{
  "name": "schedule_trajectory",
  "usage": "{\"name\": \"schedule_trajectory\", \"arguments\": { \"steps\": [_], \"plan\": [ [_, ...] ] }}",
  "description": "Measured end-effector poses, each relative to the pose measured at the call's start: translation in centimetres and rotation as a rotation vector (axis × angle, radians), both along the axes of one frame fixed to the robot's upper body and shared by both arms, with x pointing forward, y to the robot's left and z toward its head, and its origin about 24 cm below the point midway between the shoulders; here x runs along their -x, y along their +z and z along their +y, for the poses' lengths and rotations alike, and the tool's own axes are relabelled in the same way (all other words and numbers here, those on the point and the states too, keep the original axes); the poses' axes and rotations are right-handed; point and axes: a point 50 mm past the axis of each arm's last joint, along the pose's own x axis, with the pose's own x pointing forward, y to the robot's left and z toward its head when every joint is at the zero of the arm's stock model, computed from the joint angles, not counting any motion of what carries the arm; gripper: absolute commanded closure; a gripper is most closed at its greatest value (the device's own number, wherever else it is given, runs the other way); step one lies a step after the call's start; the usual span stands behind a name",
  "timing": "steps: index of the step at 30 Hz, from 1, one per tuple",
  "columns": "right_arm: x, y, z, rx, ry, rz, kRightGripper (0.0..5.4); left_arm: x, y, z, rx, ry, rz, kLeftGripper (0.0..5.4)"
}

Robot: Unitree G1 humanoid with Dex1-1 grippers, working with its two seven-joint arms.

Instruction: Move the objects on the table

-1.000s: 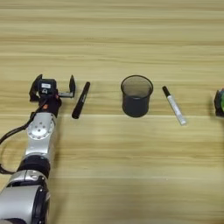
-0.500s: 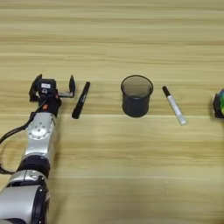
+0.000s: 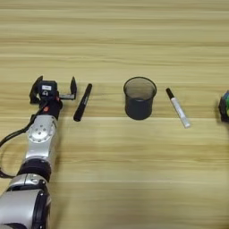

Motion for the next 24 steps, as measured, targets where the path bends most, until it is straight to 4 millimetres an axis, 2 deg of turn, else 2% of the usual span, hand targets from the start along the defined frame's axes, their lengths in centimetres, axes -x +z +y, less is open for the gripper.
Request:
{"name": "schedule_trajectory", "arguments": {
  "steps": [4,7,17,23,24],
  "plan": [
    [-0.1,0.0,0.2,-0.012,0.022,-0.002,1.98,0.0,0.0,0.0,0.000,0.001,0.000,0.00],
    [-0.2,0.0,0.6,-0.017,0.045,-0.003,2.03,0.0,0.0,0.0,0.000,0.001,0.000,0.00],
    [-0.6,-0.4,5.7,-0.065,0.220,-0.017,2.06,0.0,0.0,0.0,0.000,0.001,0.002,0.00],
    [-0.7,-0.6,6.7,-0.067,0.247,-0.013,2.06,0.0,-0.1,0.0,0.000,0.002,0.002,0.00],
    [-0.7,-0.6,6.7,-0.067,0.245,-0.013,1.77,0.0,-0.1,0.0,0.000,0.001,0.002,0.00]
  ]
}}
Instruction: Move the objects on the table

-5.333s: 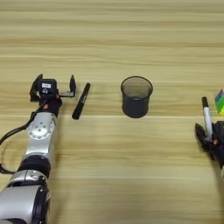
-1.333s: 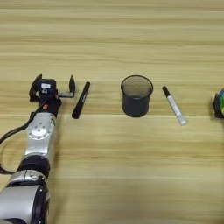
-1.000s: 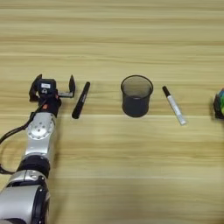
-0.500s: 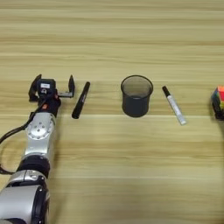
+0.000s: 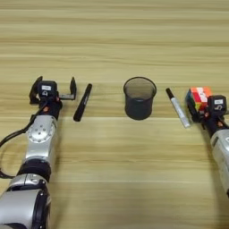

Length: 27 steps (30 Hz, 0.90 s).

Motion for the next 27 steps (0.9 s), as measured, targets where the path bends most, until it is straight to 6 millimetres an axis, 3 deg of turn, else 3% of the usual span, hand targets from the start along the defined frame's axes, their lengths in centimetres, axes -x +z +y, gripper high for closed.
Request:
{"name": "schedule_trajectory", "arguments": {
  "steps": [6,14,20,27],
  "plan": [
    [1.0,-0.9,0.4,0.009,0.010,0.006,1.06,0.0,-0.1,0.0,0.000,0.001,0.003,0.00],
    [2.0,3.1,1.3,0.000,0.034,-0.186,0.01,0.0,-0.1,0.0,0.002,0.004,0.006,0.00],
    [2.7,5.3,1.3,0.001,0.028,-0.301,0.01,0.0,-0.1,0.1,0.002,0.004,0.008,0.00],
    [2.1,3.9,-0.4,-0.012,-0.096,-0.276,0.01,0.0,0.7,-0.1,-0.005,-0.023,-0.053,0.00]
  ]
}}
